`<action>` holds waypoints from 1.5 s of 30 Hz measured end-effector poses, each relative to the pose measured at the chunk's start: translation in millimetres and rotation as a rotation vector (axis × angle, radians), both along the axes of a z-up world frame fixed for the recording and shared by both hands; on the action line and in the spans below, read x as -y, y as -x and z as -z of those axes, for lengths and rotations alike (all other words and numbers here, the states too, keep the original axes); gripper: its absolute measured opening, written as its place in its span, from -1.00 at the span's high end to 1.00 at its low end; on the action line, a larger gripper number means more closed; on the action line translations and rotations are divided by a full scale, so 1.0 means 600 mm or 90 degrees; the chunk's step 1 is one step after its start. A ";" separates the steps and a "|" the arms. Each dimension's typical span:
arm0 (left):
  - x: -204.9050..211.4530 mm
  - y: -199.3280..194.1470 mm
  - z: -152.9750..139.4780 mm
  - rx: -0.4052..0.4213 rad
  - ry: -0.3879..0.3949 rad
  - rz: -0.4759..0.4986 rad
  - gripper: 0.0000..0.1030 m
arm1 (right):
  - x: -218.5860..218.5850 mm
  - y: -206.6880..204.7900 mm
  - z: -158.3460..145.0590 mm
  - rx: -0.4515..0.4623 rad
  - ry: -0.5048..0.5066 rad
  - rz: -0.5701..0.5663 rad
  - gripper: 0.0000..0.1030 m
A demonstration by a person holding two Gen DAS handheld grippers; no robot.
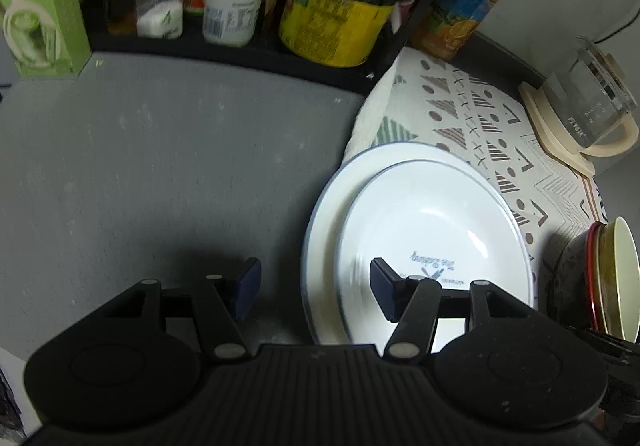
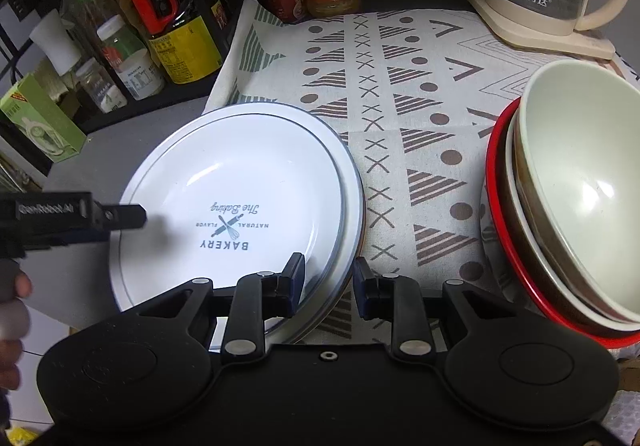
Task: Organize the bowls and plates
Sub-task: 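Open both grippers to release the 'BAKERY' plate on the stack, then move both grippers to the red bowl holding the green bowls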
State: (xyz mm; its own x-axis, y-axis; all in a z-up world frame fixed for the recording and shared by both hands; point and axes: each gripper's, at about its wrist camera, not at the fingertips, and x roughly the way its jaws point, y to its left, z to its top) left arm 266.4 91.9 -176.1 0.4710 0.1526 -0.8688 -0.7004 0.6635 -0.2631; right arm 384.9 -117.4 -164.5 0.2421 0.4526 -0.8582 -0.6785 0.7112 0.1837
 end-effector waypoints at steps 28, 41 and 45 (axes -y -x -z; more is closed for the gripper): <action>0.045 -0.033 -0.085 0.062 -0.016 0.050 -0.35 | 0.118 -0.009 -0.151 0.145 -0.189 0.025 -0.97; 0.140 -0.103 -0.130 0.116 -0.050 0.133 -0.98 | 0.244 -0.034 -0.173 0.260 -0.248 0.151 -0.99; 0.172 -0.125 -0.136 0.127 -0.059 0.167 -0.98 | 0.271 -0.045 -0.169 0.273 -0.239 0.172 -0.99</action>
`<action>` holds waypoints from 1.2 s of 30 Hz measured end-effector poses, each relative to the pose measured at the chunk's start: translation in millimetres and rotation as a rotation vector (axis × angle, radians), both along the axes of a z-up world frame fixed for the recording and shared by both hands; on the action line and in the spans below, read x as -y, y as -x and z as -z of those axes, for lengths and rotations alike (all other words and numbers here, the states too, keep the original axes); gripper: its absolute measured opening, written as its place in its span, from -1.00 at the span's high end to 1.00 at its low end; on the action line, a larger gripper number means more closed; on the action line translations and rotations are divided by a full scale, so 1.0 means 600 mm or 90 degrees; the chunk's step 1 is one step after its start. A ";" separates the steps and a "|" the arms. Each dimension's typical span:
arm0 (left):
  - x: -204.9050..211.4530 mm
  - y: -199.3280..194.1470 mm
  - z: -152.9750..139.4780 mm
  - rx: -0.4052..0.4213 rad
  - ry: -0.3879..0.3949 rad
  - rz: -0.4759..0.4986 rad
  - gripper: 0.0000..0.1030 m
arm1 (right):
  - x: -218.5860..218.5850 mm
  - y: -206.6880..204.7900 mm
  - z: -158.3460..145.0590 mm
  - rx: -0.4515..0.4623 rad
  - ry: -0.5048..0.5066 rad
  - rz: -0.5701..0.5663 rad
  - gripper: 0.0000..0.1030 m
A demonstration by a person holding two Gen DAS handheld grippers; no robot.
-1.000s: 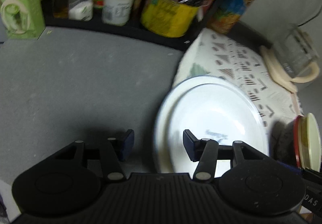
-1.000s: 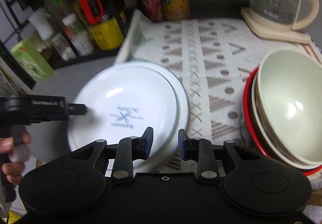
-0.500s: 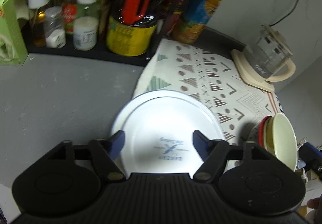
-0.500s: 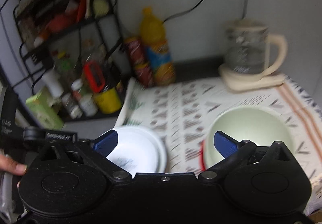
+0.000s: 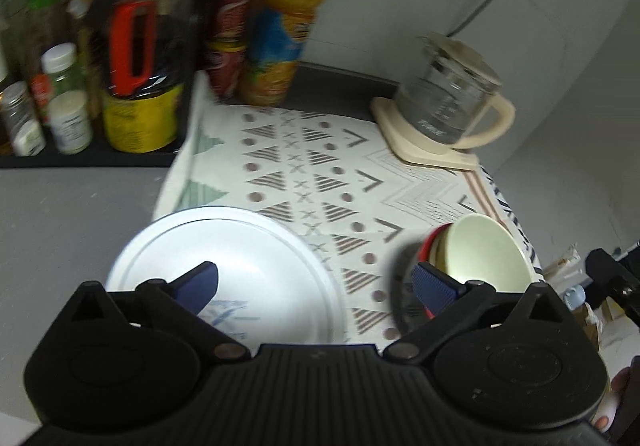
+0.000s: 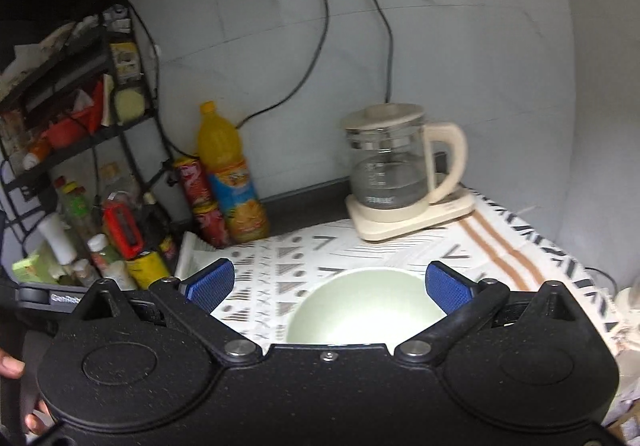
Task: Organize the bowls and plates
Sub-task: 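Move both grippers to the red bowl holding the green bowls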
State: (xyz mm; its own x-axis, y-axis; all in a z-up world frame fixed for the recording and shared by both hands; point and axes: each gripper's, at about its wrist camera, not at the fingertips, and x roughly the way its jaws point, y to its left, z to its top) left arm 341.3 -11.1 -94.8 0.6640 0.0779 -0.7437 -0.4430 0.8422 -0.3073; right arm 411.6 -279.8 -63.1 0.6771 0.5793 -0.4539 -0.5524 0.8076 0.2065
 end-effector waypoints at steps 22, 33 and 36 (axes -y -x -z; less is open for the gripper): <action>0.097 -0.116 0.045 -0.045 -0.012 0.107 -0.94 | 0.080 -0.076 0.083 -0.145 -0.010 0.058 -0.99; 0.096 -0.176 0.089 -0.069 0.043 0.120 -0.80 | 0.057 -0.143 0.140 -0.265 0.031 0.065 -0.32; 0.100 -0.192 0.105 -0.083 0.059 0.131 -0.58 | 0.053 -0.152 0.158 -0.294 0.049 0.063 0.01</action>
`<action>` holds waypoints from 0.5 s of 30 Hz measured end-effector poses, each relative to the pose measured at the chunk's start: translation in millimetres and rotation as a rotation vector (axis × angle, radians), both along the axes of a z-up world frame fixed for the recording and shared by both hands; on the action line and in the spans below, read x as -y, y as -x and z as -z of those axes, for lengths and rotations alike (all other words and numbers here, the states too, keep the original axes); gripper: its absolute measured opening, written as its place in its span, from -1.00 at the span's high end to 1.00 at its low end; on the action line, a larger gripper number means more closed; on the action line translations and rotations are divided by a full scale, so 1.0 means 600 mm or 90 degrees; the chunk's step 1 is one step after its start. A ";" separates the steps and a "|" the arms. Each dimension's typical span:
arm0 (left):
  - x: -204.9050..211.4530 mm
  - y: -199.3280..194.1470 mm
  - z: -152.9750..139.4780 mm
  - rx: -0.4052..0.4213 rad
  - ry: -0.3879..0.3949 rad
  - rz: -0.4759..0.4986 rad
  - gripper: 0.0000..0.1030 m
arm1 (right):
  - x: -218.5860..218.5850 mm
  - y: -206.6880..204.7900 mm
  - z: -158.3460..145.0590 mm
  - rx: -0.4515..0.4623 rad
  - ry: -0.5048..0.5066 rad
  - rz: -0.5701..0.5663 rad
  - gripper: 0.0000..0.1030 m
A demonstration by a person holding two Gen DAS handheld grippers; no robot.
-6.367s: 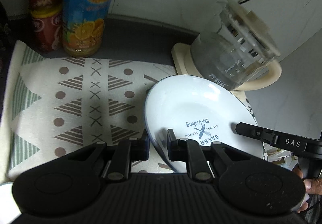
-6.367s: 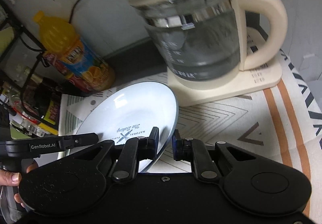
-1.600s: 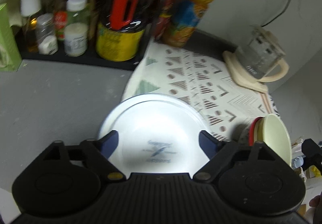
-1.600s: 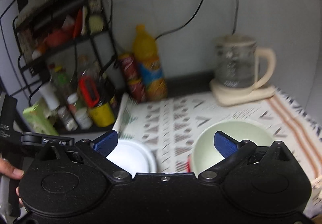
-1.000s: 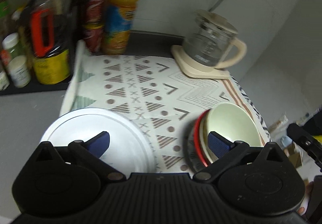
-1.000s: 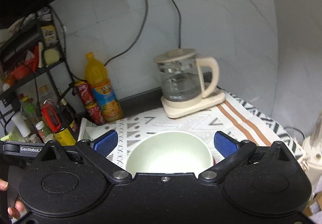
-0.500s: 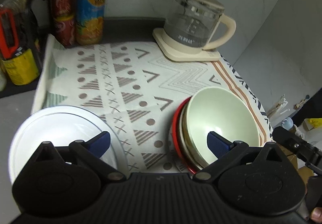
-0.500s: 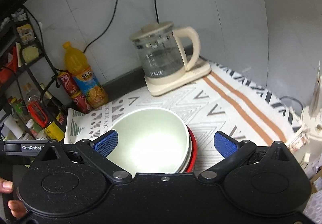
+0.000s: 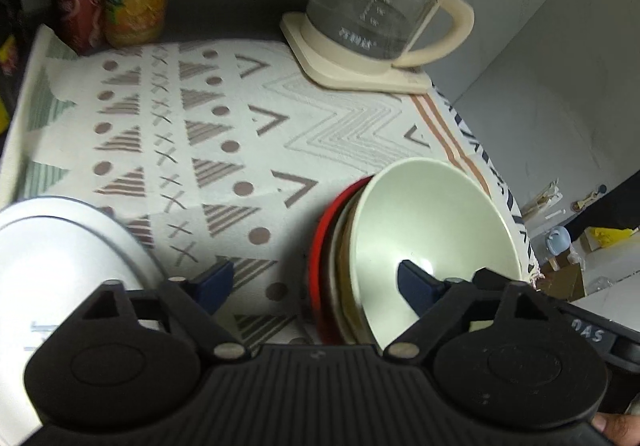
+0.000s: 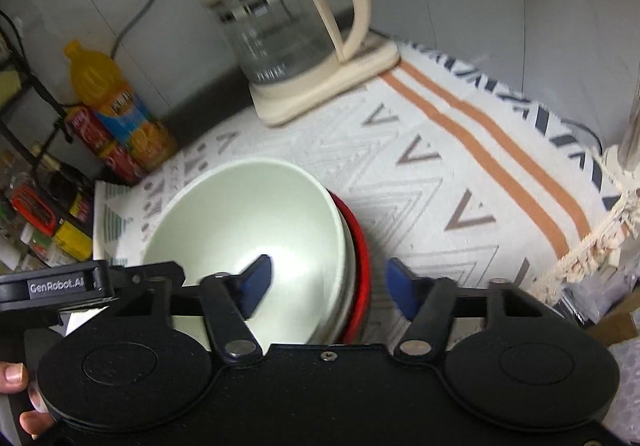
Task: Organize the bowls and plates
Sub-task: 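Move both grippers to the red bowl holding the green bowls, then close both grippers on the red bowl stack rim and lift it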
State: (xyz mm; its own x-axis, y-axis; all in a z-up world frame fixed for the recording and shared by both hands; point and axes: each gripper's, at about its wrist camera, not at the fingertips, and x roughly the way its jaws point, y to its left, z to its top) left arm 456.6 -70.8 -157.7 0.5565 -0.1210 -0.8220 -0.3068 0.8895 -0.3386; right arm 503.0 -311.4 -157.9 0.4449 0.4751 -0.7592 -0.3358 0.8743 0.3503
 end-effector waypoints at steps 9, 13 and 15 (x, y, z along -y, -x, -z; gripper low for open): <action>-0.001 -0.030 0.047 -0.049 0.048 0.006 0.04 | -0.016 -0.022 0.035 -0.062 0.038 -0.020 0.28; 0.005 -0.038 0.061 -0.060 0.055 0.023 0.27 | -0.021 -0.022 0.043 -0.065 0.056 -0.026 0.41; 0.007 -0.039 0.061 -0.054 0.058 0.027 0.26 | -0.022 -0.023 0.043 -0.057 0.059 -0.036 0.42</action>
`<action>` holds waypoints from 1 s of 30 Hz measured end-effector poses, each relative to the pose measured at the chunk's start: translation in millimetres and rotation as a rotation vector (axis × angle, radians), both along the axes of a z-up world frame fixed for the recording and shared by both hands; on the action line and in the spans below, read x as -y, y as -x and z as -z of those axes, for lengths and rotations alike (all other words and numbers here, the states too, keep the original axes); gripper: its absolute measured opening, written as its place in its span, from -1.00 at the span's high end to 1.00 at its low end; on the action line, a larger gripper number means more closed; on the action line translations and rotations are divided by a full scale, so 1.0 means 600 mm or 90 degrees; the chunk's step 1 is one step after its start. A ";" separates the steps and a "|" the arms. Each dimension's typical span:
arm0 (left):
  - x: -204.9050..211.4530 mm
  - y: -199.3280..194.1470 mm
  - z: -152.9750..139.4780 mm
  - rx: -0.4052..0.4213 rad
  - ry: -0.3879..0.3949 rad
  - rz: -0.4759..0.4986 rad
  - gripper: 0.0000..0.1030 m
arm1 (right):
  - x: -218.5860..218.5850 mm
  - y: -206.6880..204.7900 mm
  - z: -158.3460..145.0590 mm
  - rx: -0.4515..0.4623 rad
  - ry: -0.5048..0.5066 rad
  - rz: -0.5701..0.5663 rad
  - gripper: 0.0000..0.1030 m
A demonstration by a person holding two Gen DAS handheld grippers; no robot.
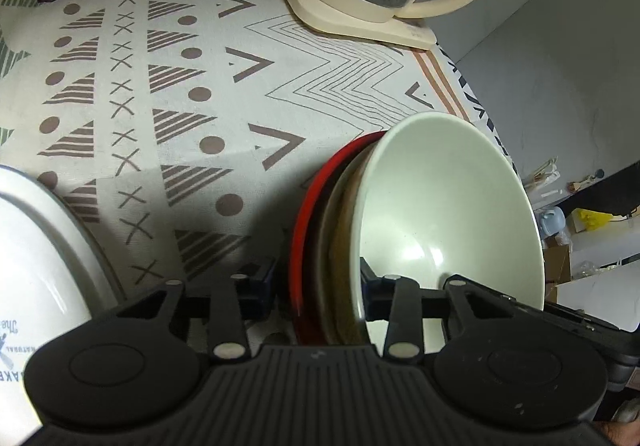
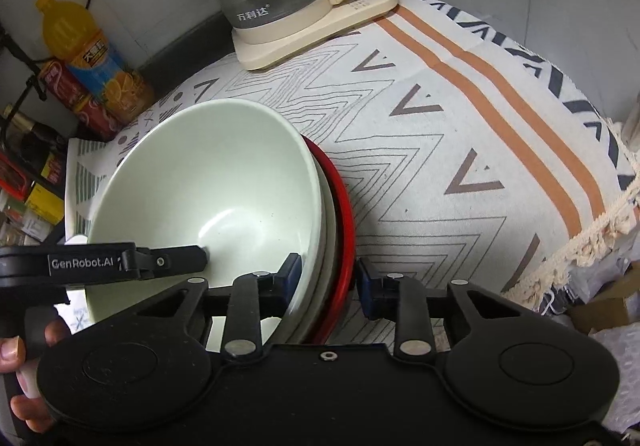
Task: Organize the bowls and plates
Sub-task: 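Close both grippers on the red bowl stack rim and lift it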
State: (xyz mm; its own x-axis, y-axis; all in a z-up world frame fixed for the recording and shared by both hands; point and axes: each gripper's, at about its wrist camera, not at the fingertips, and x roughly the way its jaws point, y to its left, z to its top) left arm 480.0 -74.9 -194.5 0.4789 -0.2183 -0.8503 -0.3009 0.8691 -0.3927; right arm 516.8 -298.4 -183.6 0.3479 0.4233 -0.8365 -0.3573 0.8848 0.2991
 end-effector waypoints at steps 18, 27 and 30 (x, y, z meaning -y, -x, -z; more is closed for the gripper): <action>-0.014 0.023 -0.032 0.036 0.013 -0.018 0.27 | 0.016 -0.005 -0.048 0.035 -0.023 0.016 0.56; -0.026 0.025 -0.059 0.070 -0.002 -0.035 0.27 | -0.002 -0.013 -0.059 0.067 -0.028 0.000 0.57; -0.025 0.023 -0.061 0.070 -0.007 -0.033 0.27 | -0.005 -0.011 -0.057 0.070 -0.028 0.001 0.57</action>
